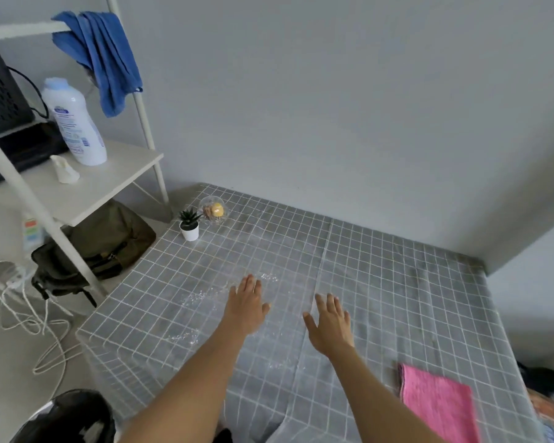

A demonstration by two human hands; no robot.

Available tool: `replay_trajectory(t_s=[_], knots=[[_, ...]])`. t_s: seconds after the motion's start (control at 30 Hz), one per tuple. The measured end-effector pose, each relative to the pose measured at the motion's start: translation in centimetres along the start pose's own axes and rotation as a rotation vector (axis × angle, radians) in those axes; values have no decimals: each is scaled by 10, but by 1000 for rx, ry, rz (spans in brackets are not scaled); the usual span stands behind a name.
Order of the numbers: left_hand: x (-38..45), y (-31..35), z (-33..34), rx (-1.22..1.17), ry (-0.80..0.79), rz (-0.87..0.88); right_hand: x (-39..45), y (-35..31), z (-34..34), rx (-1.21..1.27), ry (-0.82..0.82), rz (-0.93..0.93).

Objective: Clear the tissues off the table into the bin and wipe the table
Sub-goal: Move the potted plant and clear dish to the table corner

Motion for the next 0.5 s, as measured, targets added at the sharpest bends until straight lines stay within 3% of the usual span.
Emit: replay_trajectory(t_s=[0.5], knots=[[-56, 100, 53, 55, -163, 280, -115, 105, 13, 29, 27, 324]])
Point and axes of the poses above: each hand's wrist, its own x-axis towards the middle knuckle, its own z-axis out of the palm, y = z × x, the point moved 10 cm from there along x, towards the middle knuckle, and after that the axes turned 12 degrees about -x, right-handed, at the moved point
